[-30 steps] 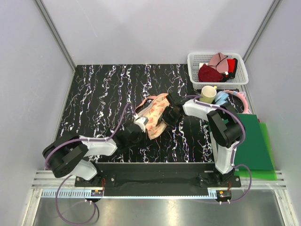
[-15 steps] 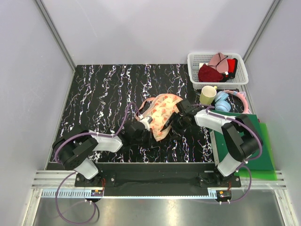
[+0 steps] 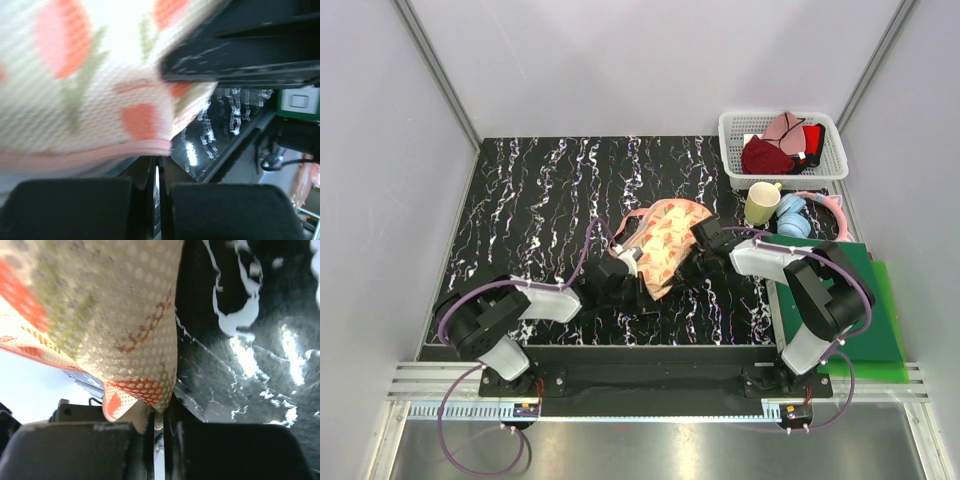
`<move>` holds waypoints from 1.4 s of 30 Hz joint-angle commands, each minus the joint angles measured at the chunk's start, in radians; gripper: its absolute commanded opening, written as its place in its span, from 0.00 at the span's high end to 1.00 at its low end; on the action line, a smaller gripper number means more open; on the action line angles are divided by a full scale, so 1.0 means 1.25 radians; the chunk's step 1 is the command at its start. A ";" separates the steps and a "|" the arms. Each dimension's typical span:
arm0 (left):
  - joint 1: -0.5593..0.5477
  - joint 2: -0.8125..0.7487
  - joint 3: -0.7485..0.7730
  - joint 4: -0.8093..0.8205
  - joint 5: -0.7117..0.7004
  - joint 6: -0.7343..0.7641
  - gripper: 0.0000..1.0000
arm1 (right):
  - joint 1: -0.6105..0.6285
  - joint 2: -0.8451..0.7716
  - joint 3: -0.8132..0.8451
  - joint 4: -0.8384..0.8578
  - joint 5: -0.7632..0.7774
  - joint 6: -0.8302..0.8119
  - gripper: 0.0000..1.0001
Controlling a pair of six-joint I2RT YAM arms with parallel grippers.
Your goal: Place the bra in the laundry bag and zip it closed
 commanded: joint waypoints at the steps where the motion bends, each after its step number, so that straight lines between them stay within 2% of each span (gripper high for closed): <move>1: 0.043 -0.070 0.015 -0.242 -0.077 0.045 1.00 | -0.042 0.034 0.039 0.006 0.020 -0.151 1.00; 3: 0.095 -0.101 -0.008 -0.265 -0.071 0.071 1.00 | -0.047 0.049 0.062 -0.012 0.007 -0.255 1.00; 8: 0.160 -0.151 0.008 -0.408 -0.094 0.165 1.00 | -0.069 0.027 0.068 -0.052 0.038 -0.398 1.00; 12: 0.165 -0.104 0.056 -0.359 0.029 0.233 1.00 | -0.081 0.064 0.152 -0.103 -0.003 -0.529 1.00; 14: 0.158 -0.052 0.078 -0.346 0.079 0.228 1.00 | -0.081 0.103 0.204 -0.141 -0.004 -0.544 1.00; 15: 0.145 -0.043 0.084 -0.339 0.086 0.213 1.00 | -0.082 0.115 0.223 -0.157 -0.003 -0.557 0.96; 17: 0.134 -0.040 0.089 -0.284 0.091 0.186 1.00 | -0.081 0.133 0.256 -0.202 0.002 -0.552 0.78; 18: 0.127 -0.038 0.091 -0.256 0.092 0.158 1.00 | -0.082 0.135 0.260 -0.214 -0.004 -0.540 0.58; 19: 0.124 -0.035 0.099 -0.246 0.094 0.142 1.00 | -0.082 0.128 0.260 -0.225 -0.005 -0.531 0.52; 22: 0.115 -0.014 0.105 -0.184 0.108 0.073 1.00 | -0.082 0.083 0.222 -0.235 -0.038 -0.482 0.40; 24: 0.105 0.009 0.114 -0.154 0.118 0.029 1.00 | -0.082 0.049 0.171 -0.215 -0.067 -0.421 0.37; 28: 0.083 0.048 0.142 -0.097 0.144 -0.018 1.00 | -0.081 -0.055 0.063 -0.114 -0.104 -0.282 0.37; 32: 0.062 0.064 0.143 -0.035 0.161 -0.083 1.00 | -0.078 -0.106 -0.032 0.005 -0.111 -0.151 0.39; 38: 0.048 0.075 0.150 -0.005 0.173 -0.100 1.00 | -0.078 -0.095 -0.069 0.085 -0.080 -0.111 0.46; 41: 0.045 0.078 0.143 0.024 0.183 -0.122 1.00 | -0.078 -0.073 -0.082 0.132 -0.079 -0.087 0.57; 42: 0.042 0.079 0.141 0.039 0.184 -0.132 1.00 | -0.078 -0.066 -0.087 0.141 -0.079 -0.081 0.65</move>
